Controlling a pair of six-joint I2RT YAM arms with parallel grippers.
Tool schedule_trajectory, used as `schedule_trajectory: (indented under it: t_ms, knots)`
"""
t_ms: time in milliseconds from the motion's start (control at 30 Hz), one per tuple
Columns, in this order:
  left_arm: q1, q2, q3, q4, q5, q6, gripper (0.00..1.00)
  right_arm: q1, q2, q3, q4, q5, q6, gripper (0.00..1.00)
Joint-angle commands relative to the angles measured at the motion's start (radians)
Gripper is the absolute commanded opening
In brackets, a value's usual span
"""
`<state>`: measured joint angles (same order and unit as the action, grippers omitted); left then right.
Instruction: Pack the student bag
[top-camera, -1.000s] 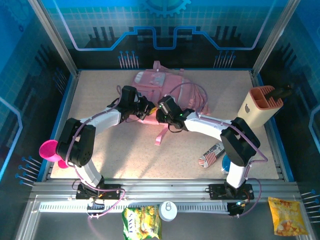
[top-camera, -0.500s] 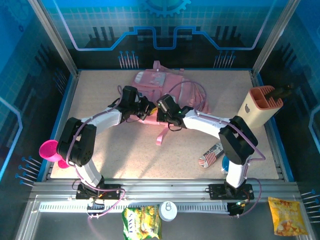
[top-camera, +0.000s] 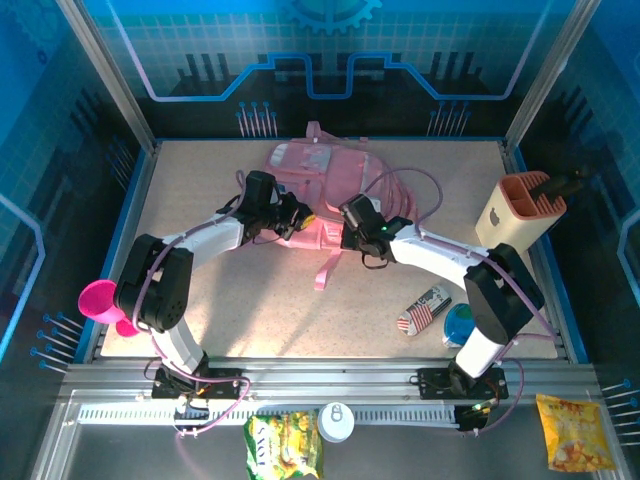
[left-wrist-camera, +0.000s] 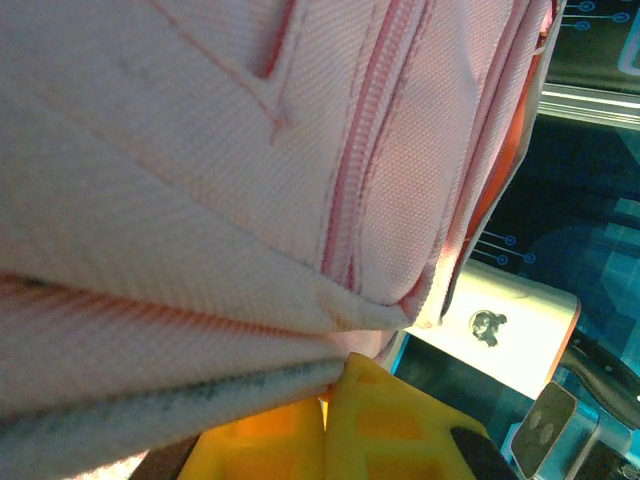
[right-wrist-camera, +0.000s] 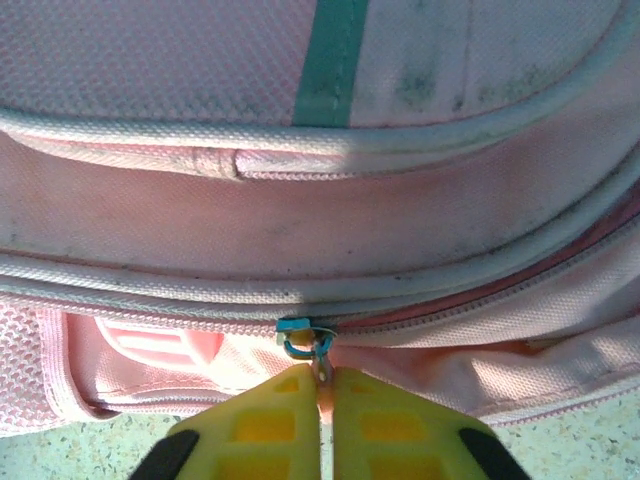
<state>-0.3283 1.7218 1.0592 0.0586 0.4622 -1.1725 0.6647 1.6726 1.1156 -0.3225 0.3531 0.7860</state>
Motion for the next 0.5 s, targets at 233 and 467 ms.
schedule_trajectory:
  t_ms: [233, 467]
  knots:
    - [0.011, 0.004, 0.052, 0.015, 0.024, 0.038, 0.0, -0.019, 0.025, 0.021, -0.006, -0.052, -0.04, 0.33]
    - [0.011, 0.007, 0.056, 0.012, 0.025, 0.036, 0.0, -0.023, 0.062, 0.048, -0.018, -0.052, -0.04, 0.34]
